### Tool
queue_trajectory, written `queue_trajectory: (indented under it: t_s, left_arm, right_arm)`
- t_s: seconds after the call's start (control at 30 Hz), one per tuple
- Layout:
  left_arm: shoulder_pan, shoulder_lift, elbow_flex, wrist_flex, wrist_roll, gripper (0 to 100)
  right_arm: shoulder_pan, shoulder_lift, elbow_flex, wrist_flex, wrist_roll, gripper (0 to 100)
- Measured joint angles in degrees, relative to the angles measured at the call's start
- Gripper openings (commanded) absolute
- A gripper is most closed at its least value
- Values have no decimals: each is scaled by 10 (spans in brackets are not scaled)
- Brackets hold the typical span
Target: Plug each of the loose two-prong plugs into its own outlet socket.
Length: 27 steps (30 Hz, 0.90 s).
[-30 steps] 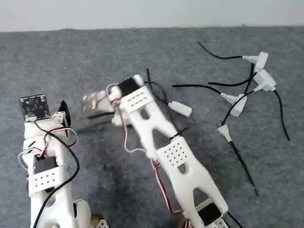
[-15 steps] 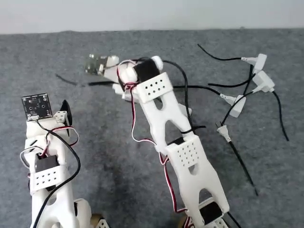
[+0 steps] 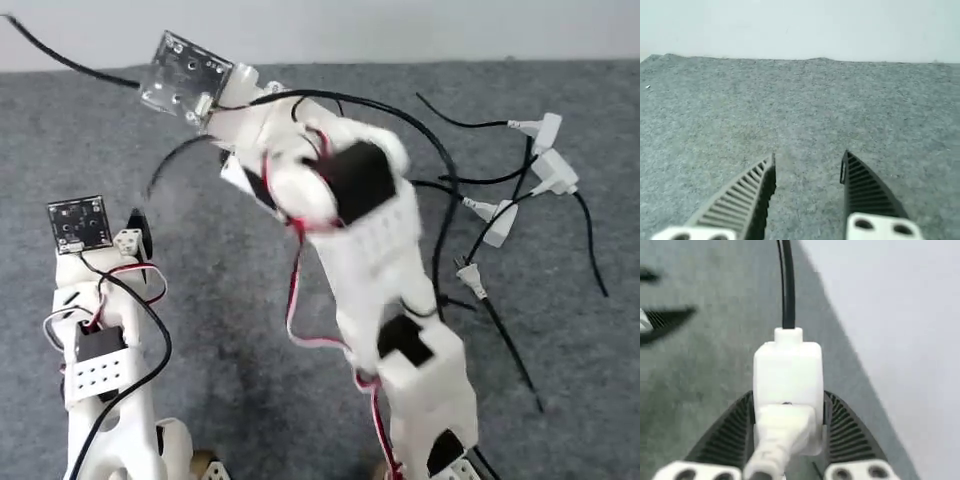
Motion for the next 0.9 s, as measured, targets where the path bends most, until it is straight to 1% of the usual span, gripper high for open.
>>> queue_trajectory:
  t_s: [0.1, 0.2, 0.27, 0.37, 0.43, 0.5, 0.6, 0.7, 0.8, 0.9]
  left_arm:
    - [1, 0, 0, 0, -3, 206]
    - [1, 0, 0, 0, -3, 206]
    - [1, 0, 0, 0, -3, 206]
    - [2, 0, 0, 0, -3, 206]
    - [2, 0, 0, 0, -3, 206]
    - [2, 0, 0, 0, -3, 206]
    - [2, 0, 5, 0, -3, 206]
    - [2, 0, 4, 0, -3, 206]
    - [9, 0, 7, 0, -6, 205]
    - [22, 0, 23, -14, -26, 205]
  right_arm:
    - [11, -73, -1, 0, -15, 10]
    - [72, -134, -4, 0, -27, 10]
    - [139, -165, -5, 0, -30, 10]
    - [262, -178, -5, -1, -32, 10]
    - [345, -161, -5, -11, -32, 10]
    - [420, -120, -5, -47, -33, 10]
    - [513, -15, -5, -148, -35, 10]
    - [578, 127, -5, -301, -35, 10]
    - [613, 284, -4, -470, -35, 10]
    - [629, 429, -4, -610, -36, 10]
